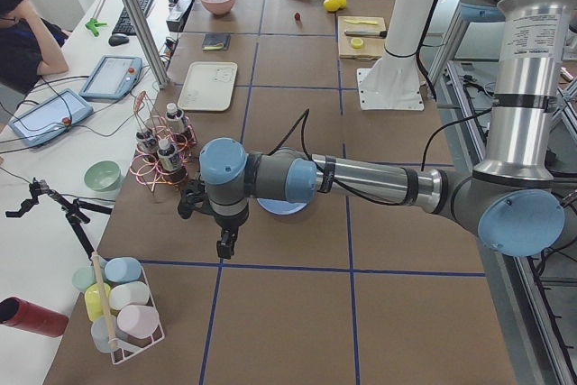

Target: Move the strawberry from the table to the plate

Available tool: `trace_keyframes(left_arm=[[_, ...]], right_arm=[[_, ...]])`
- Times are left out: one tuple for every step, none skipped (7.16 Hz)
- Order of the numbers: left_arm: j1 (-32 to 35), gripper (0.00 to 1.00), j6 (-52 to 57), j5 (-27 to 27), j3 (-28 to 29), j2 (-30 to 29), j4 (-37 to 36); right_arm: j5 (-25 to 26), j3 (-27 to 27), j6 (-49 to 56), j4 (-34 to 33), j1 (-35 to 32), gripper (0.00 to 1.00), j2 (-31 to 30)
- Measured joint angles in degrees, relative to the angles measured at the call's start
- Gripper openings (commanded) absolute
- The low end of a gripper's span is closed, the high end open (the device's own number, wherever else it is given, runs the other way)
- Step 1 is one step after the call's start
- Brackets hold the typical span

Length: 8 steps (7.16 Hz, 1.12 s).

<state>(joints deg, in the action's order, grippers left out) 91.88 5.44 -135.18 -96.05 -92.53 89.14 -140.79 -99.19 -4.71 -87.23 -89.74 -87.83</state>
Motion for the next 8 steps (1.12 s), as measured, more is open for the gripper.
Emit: trace_keyframes(left_arm=[[-0.17, 1.00, -0.30, -0.04, -0.19, -0.04, 2.72], [-0.90, 1.00, -1.90, -0.11, -0.07, -0.02, 5.10], [-2.87, 1.00, -6.48, -0.13, 0.09, 0.20, 8.64], [-5.26, 1.00, -12.54, -0.11, 0.22, 0.61, 12.82], [-7.28, 1.00, -17.62, -0.09, 0.33, 1.38, 16.44], [-8.48, 1.00, -21.48, -0.07, 0.44, 2.61, 19.95], [-9.74, 1.00, -25.77, 0.03, 0.47, 4.03, 23.89], [-12.17, 1.00, -31.45, 0.24, 0.62, 5.90, 29.40]], right_arm=[[-0.06, 0.11, -0.12, 0.71, 1.83, 1.00, 1.81], [-0.05, 0.15, -1.67, 1.25, 5.06, 1.00, 2.34], [0.13, 0.06, -6.79, 2.74, 8.72, 1.00, 2.78], [0.48, -0.10, -13.90, 6.29, 11.78, 1.00, 2.97], [1.39, -0.17, -21.07, 11.15, 14.44, 1.00, 2.72], [2.99, -0.18, -26.81, 16.11, 16.93, 1.00, 2.04], [4.33, -0.18, -30.35, 19.88, 18.86, 1.00, 1.15], [5.06, -0.18, -32.21, 21.89, 20.00, 1.00, 0.67]])
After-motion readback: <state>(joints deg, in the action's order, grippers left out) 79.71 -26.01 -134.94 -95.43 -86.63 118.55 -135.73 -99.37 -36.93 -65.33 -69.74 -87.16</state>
